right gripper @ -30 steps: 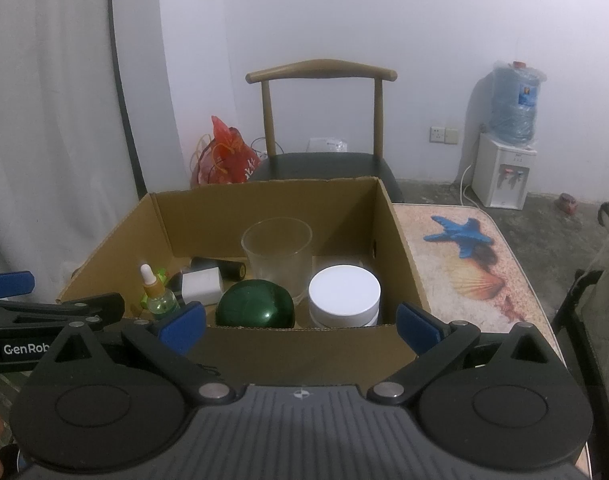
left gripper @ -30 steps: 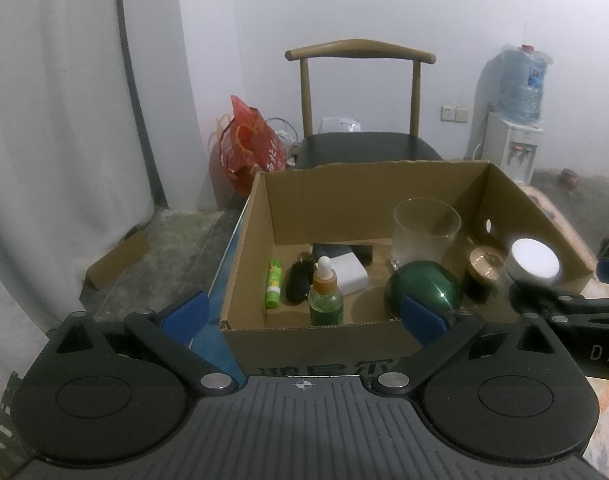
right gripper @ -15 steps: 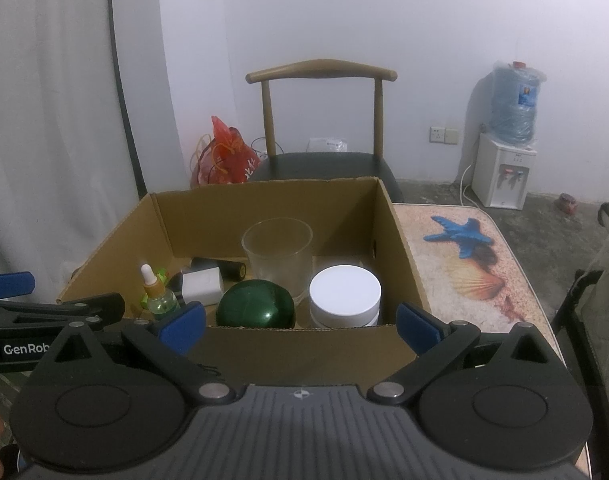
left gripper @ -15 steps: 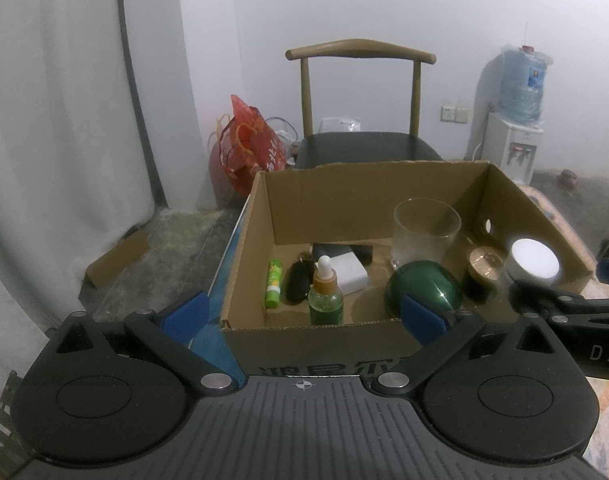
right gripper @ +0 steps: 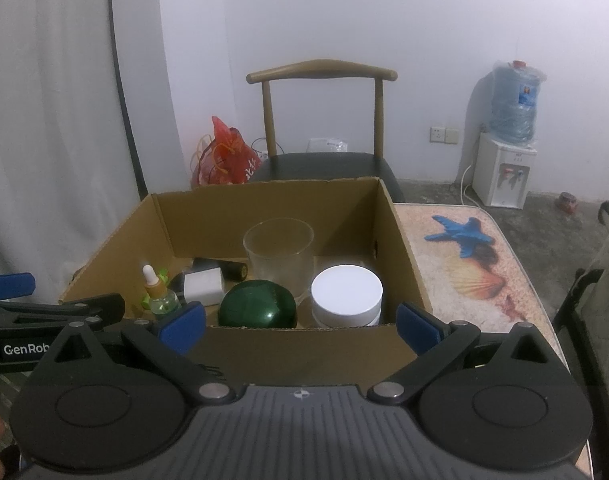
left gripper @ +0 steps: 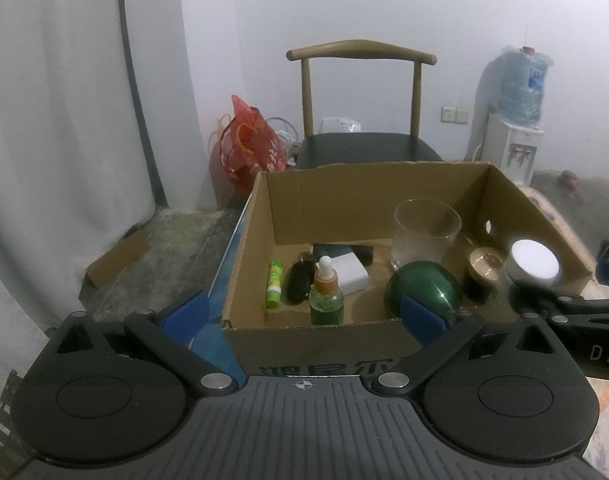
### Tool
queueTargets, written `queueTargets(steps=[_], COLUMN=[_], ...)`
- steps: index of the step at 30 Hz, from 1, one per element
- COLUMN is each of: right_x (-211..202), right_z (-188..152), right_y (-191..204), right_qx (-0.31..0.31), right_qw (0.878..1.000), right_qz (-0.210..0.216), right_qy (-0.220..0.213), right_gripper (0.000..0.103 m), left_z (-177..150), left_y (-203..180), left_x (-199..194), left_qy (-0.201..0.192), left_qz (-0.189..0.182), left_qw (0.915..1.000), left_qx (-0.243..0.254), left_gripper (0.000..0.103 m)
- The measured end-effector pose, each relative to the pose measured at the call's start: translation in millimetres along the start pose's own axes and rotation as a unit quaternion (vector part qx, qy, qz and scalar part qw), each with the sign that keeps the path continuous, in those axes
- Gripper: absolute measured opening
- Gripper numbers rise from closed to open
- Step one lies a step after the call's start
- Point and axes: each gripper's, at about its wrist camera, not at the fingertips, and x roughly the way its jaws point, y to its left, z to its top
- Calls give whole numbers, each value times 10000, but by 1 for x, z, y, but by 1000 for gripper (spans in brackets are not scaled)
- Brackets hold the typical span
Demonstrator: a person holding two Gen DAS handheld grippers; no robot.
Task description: Organize rigid objects
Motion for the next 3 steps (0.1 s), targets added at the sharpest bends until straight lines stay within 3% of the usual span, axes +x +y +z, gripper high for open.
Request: queueTargets(steps=[3], right_x=[0], right_z=[0], right_y=[0], right_qx=[2], right_qw=[10000], right_qz=[0], right_qy=[0], right_gripper=[103], left_z=[0], left_y=[0], left_x=[0], left_qy=[1], left_qz=[-1], left_qw=[10000], left_qx=[-2], left_gripper=[102])
